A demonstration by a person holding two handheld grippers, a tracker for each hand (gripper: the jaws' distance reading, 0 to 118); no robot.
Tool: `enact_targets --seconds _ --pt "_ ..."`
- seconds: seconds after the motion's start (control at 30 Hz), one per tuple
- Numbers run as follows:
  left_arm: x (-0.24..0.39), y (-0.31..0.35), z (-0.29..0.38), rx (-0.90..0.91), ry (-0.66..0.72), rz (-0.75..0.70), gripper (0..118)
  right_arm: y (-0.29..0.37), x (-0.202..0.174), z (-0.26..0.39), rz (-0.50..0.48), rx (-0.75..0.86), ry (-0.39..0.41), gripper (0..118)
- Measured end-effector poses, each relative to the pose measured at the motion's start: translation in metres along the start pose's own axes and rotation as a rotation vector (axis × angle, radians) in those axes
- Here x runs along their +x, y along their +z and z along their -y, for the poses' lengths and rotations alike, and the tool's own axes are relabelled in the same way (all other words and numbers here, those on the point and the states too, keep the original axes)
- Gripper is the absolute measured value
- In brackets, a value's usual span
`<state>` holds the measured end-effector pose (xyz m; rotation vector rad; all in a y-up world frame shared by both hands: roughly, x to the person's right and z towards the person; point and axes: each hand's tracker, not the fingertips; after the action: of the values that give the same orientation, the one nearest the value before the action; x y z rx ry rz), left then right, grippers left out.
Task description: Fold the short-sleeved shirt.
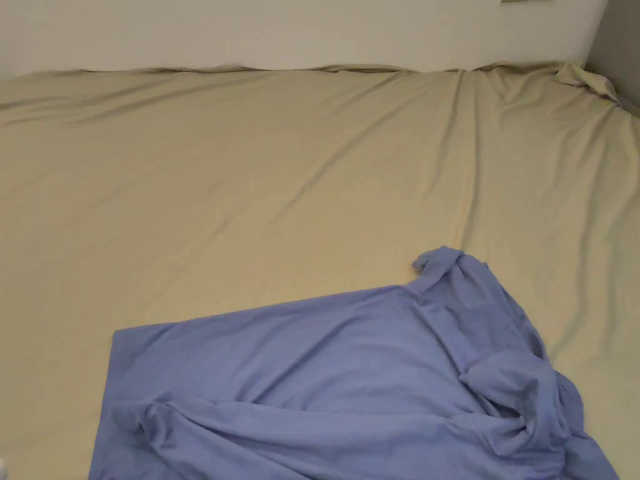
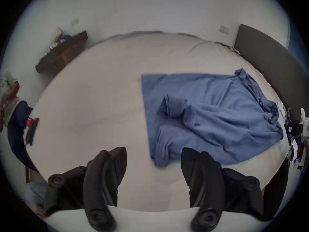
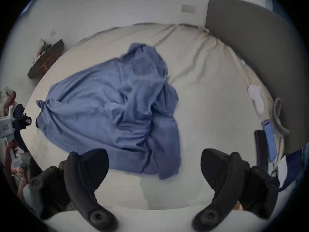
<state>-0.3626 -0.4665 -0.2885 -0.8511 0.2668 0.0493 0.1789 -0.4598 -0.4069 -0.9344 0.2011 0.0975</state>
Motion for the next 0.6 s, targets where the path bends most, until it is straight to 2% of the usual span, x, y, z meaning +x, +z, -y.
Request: enact_targets --seconds 0.1,0.2,0.23,0.27,0.3,0.33,0.4,0.6 --pt "0.005 0.059 -0.014 0.127 -0.003 -0.028 77 0.039 -0.008 -0.007 -0.010 0.087 -0.004 113" --pt "0.014 0.115 -0.019 0.292 -0.019 -0.011 76 0.073 -0.023 -0.012 -0.001 0.198 0.059 109" --pt "0.018 0.128 -0.020 0.329 -0.021 -0.020 62 0.082 -0.028 -0.013 -0.003 0.219 0.079 90" --pt "0.022 0.137 -0.021 0.326 -0.013 -0.059 23 0.088 -0.031 -0.012 -0.008 0.239 0.087 58" --pt "0.025 0.144 -0.018 0.377 0.014 -0.100 0 0.092 -0.034 -0.009 -0.006 0.271 0.069 15" --pt "0.025 0.150 -0.017 0.359 0.003 -0.043 0 0.094 -0.032 -0.004 -0.022 0.330 0.046 3" --pt "0.029 0.154 -0.016 0.384 0.011 -0.068 0 0.098 -0.031 -0.005 -0.031 0.297 0.046 3" --pt "0.029 0.146 -0.025 0.387 0.000 -0.065 0 0.101 -0.031 -0.005 -0.039 0.333 0.037 3"
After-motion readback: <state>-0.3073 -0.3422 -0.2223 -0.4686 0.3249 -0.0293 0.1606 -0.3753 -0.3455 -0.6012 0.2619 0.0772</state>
